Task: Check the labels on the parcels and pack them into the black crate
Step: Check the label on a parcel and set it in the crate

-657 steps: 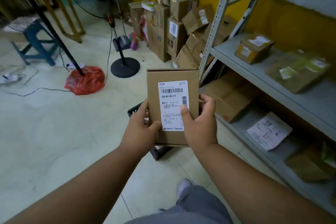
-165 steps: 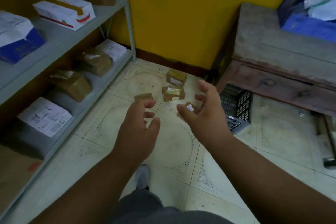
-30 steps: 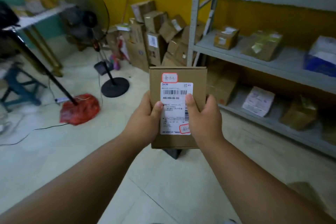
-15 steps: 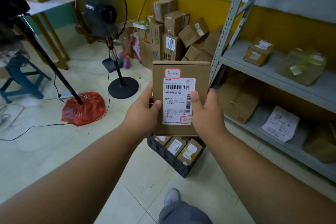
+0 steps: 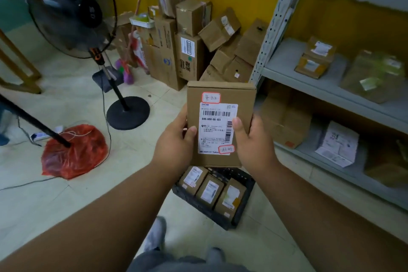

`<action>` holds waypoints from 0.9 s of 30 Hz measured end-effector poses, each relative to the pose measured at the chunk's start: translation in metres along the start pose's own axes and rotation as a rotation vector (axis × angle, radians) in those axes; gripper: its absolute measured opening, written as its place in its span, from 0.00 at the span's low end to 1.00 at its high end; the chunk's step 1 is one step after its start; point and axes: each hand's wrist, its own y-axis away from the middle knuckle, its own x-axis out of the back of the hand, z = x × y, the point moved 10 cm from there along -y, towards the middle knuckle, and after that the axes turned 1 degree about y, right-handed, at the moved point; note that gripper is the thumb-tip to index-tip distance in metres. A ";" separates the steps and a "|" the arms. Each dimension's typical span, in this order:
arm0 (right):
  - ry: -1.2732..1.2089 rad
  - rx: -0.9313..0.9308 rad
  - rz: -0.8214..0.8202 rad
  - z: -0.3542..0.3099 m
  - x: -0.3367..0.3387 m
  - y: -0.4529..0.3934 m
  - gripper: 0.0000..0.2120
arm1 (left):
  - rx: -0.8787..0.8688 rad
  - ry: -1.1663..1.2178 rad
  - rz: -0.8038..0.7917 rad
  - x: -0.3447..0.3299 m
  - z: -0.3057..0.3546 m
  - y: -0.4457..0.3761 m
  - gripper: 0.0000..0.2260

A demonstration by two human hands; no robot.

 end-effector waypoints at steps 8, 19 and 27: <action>0.181 -0.250 0.441 0.041 -0.004 -0.043 0.18 | -0.154 -0.180 -0.236 -0.051 -0.007 -0.124 0.17; 0.226 -0.571 0.480 0.207 -0.071 -0.092 0.23 | 0.031 -0.029 -0.504 -0.180 -0.136 -0.186 0.15; 0.118 -0.733 0.293 0.463 -0.202 -0.102 0.19 | 0.273 -0.126 -0.687 -0.340 -0.378 -0.207 0.16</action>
